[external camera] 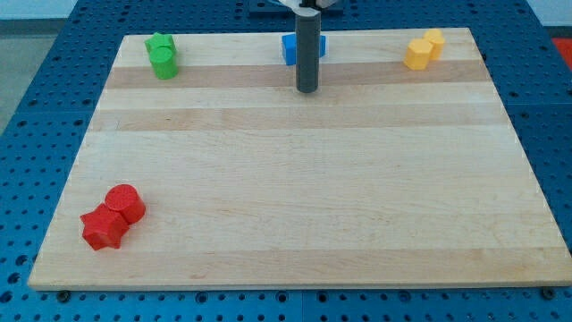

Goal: Point your arm at top center

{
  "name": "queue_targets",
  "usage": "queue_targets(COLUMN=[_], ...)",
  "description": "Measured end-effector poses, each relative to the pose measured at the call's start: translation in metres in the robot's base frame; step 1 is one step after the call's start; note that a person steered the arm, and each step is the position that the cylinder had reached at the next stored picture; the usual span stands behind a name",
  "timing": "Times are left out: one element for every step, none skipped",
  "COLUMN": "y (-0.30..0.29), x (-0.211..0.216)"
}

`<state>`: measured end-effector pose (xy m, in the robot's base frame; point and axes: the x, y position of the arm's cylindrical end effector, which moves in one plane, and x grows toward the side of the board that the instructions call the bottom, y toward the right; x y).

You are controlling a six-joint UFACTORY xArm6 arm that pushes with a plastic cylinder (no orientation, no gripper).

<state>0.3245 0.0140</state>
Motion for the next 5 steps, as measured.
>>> queue_targets(y=[-0.019, -0.050, -0.073, -0.080, -0.080], x=[-0.005, -0.021, -0.037, -0.054, -0.067])
